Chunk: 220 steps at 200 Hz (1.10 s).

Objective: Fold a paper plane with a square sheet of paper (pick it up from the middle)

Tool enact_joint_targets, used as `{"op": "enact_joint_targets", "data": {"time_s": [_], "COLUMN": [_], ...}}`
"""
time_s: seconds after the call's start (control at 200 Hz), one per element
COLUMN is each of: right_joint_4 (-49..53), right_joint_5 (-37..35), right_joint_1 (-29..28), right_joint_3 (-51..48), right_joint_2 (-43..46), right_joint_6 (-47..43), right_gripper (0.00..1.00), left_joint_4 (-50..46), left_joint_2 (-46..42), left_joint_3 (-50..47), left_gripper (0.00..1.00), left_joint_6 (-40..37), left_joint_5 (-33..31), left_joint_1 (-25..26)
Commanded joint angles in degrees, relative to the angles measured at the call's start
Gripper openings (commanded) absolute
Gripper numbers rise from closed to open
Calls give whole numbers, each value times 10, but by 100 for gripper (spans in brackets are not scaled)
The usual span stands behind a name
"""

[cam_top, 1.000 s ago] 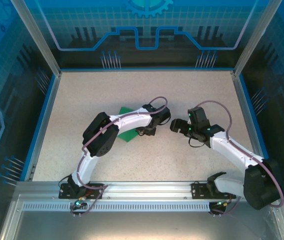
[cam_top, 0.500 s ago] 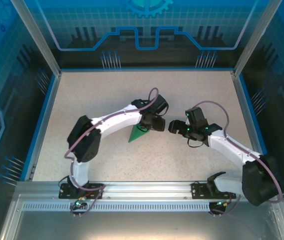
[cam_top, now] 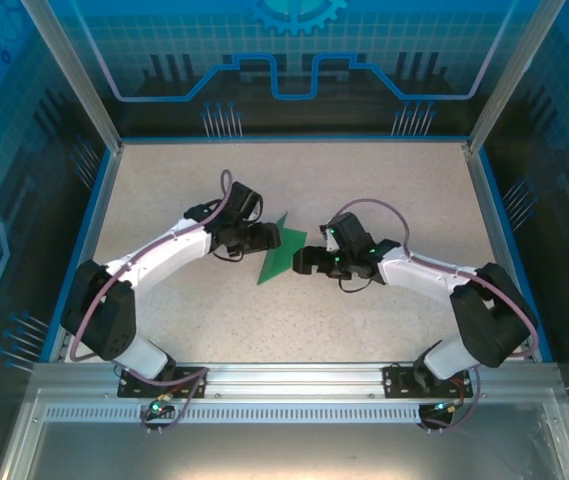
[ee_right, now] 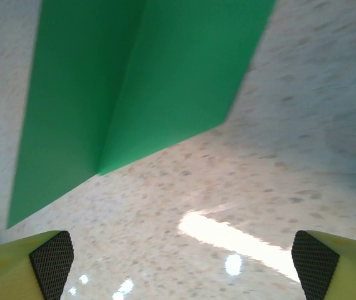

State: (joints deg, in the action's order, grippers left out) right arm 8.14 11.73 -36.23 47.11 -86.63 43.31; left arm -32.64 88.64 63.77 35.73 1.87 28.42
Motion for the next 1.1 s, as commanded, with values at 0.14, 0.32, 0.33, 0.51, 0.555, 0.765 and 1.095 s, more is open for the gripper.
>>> {"op": "enact_joint_targets", "data": {"time_s": [0.14,0.32,0.33,0.51,0.555,0.765,1.095], "right_joint_4": [-51,-68,-70,-86,-84,-32,100], "right_joint_5": [47,36,34,7,2,-15,146], "right_joint_1": [-48,-86,-88,-105,-106,-96,4], "right_joint_3": [58,76,76,66,60,57,66], "right_joint_2": [-43,-81,-83,-87,-85,-75,-81], "right_joint_6": [41,98,103,158,167,162,-60], "right_gripper": [94,75,74,48,41,11,1], "left_joint_4": [45,62,62,66,67,84,197], "left_joint_2": [-15,-10,-10,-3,0,0,2], "left_joint_3": [-77,-118,-119,-121,-119,-114,-124], "left_gripper": [70,63,63,61,61,60,54], "left_joint_6": [43,55,54,48,46,37,24], "left_joint_5": [29,31,31,31,32,56,193], "left_joint_1": [-44,-70,-70,-74,-73,-73,-74]}}
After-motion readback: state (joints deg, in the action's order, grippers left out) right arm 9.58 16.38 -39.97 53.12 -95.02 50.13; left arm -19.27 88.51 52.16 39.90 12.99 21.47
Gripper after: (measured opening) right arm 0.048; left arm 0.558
